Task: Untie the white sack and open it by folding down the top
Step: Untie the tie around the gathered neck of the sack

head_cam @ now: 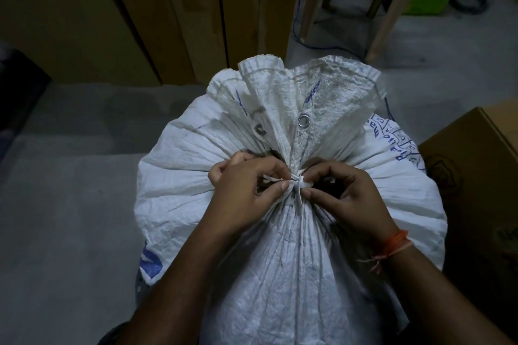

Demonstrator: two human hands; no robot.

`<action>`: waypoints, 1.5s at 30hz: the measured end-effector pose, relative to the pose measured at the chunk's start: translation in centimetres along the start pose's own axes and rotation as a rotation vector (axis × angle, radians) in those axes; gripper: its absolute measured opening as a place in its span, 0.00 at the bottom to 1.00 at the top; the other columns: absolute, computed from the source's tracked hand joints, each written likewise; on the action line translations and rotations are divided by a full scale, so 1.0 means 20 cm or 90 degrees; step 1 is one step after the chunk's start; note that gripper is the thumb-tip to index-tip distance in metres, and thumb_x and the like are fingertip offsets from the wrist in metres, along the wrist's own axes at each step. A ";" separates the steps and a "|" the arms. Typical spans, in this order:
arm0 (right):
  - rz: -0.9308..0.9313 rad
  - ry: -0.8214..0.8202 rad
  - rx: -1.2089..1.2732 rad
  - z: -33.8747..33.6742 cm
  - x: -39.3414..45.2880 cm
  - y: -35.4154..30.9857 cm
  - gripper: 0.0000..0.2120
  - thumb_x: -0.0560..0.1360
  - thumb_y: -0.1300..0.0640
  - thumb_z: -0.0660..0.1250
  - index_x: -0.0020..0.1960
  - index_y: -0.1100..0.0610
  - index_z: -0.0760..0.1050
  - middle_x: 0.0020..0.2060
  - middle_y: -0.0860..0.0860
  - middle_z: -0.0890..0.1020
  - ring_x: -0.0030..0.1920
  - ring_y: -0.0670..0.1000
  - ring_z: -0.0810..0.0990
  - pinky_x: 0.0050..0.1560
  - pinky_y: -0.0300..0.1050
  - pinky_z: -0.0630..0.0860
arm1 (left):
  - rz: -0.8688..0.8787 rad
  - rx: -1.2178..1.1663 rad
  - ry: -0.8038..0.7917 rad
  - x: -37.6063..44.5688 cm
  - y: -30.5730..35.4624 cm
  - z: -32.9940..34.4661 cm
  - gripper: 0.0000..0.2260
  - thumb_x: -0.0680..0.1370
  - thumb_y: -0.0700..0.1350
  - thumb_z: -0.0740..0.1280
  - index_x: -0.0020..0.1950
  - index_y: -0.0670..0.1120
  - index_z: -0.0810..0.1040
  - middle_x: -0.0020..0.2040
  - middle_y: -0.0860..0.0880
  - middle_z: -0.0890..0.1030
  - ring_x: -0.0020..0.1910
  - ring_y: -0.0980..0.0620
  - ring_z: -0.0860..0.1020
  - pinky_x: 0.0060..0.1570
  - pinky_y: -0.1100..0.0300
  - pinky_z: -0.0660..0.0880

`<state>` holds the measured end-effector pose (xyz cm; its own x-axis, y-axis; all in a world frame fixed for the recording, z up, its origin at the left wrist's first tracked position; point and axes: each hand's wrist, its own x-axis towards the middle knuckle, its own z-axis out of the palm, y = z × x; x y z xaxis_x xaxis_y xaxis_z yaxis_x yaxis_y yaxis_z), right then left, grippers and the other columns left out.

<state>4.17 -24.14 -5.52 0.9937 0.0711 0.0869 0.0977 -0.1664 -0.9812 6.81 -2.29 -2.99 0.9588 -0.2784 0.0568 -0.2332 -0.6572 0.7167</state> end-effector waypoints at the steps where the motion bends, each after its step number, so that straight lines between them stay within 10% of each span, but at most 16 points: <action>1: 0.006 0.002 -0.005 0.00 0.00 0.00 0.09 0.70 0.67 0.79 0.46 0.58 0.83 0.44 0.54 0.86 0.47 0.54 0.85 0.51 0.49 0.81 | -0.006 -0.008 0.001 0.00 0.00 0.00 0.08 0.76 0.60 0.69 0.51 0.61 0.84 0.46 0.65 0.84 0.58 0.60 0.75 0.58 0.54 0.56; 14: 0.021 -0.007 -0.061 0.01 0.00 -0.03 0.09 0.71 0.63 0.80 0.47 0.59 0.82 0.44 0.57 0.85 0.44 0.62 0.84 0.48 0.60 0.82 | -0.085 -0.093 -0.003 -0.01 0.05 0.00 0.07 0.74 0.56 0.71 0.50 0.59 0.85 0.46 0.73 0.80 0.65 0.54 0.77 0.75 0.39 0.62; 26: 0.022 0.014 -0.030 0.02 -0.01 -0.01 0.09 0.70 0.65 0.80 0.46 0.63 0.82 0.44 0.59 0.85 0.45 0.64 0.84 0.49 0.59 0.82 | -0.088 -0.107 -0.013 -0.01 0.06 0.01 0.09 0.73 0.56 0.71 0.53 0.64 0.83 0.45 0.63 0.78 0.62 0.55 0.78 0.73 0.35 0.69; 32: 0.026 0.011 -0.043 0.02 -0.01 0.00 0.08 0.70 0.64 0.80 0.47 0.63 0.83 0.44 0.57 0.85 0.44 0.51 0.85 0.50 0.49 0.81 | -0.073 -0.100 -0.029 0.00 0.06 0.02 0.12 0.73 0.56 0.71 0.55 0.68 0.80 0.50 0.82 0.75 0.61 0.56 0.77 0.70 0.34 0.72; 41: 0.008 0.024 -0.081 0.02 0.00 0.01 0.09 0.70 0.59 0.79 0.46 0.61 0.83 0.44 0.54 0.86 0.46 0.53 0.86 0.52 0.50 0.82 | -0.087 -0.127 -0.010 0.00 0.03 0.05 0.07 0.72 0.57 0.72 0.43 0.72 0.81 0.45 0.68 0.81 0.62 0.53 0.78 0.68 0.33 0.73; 45: 0.002 0.023 -0.095 0.02 0.00 0.02 0.08 0.69 0.59 0.79 0.46 0.60 0.84 0.44 0.53 0.86 0.46 0.52 0.86 0.52 0.49 0.83 | -0.090 -0.130 -0.019 0.00 0.04 0.05 0.09 0.72 0.58 0.71 0.42 0.75 0.79 0.48 0.80 0.76 0.63 0.52 0.78 0.69 0.33 0.73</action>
<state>4.18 -23.78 -6.03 0.9951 0.0350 0.0924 0.0988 -0.3113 -0.9452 6.52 -3.56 -3.21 0.9736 -0.2166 -0.0725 -0.0568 -0.5373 0.8415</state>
